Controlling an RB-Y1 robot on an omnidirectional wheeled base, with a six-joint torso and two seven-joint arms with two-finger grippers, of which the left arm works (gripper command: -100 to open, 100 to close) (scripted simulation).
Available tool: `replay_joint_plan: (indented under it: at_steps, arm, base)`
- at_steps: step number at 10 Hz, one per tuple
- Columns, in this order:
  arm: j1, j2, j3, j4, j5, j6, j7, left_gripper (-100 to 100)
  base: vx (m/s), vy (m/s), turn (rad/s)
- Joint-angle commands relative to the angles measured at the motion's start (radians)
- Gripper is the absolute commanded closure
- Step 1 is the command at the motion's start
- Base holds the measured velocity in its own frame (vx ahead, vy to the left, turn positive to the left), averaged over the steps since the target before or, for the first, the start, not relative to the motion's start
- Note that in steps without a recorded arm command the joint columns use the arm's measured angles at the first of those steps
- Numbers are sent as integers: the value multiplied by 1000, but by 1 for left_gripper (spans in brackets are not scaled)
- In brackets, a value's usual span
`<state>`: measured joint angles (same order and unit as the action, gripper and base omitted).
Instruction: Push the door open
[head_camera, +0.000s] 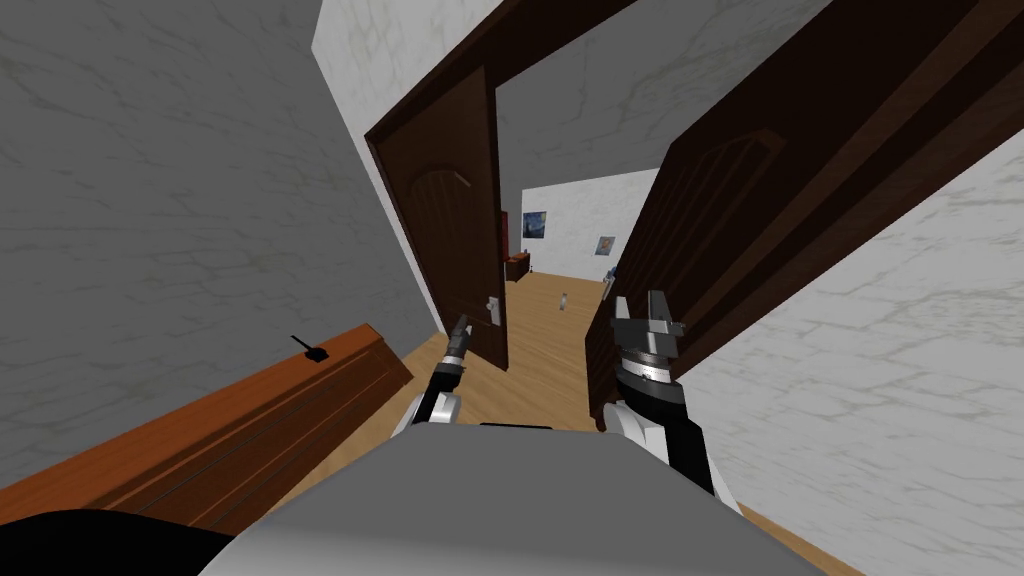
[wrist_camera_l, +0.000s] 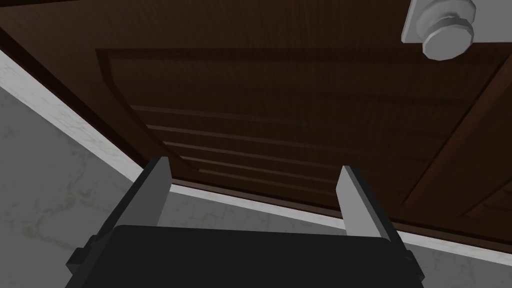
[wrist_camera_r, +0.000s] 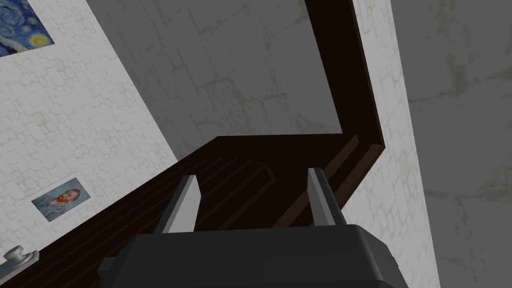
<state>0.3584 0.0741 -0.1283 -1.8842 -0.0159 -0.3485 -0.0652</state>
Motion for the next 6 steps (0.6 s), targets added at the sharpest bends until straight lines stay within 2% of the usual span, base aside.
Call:
replay_joint_plan:
  at_steps: [1,4,5,6]
  arm:
    - [-19,-1,-15,36,0,9,6,-100]
    - [-51,4,-38,101,3,20,20,-100]
    - [-71,6,-53,144,4,27,30,-100]
    - [-82,7,-60,165,5,30,35,-100]
  base:
    - [52,116,-106]
    - [66,109,-100]
    - [69,174,-150]
    - [75,162,-130]
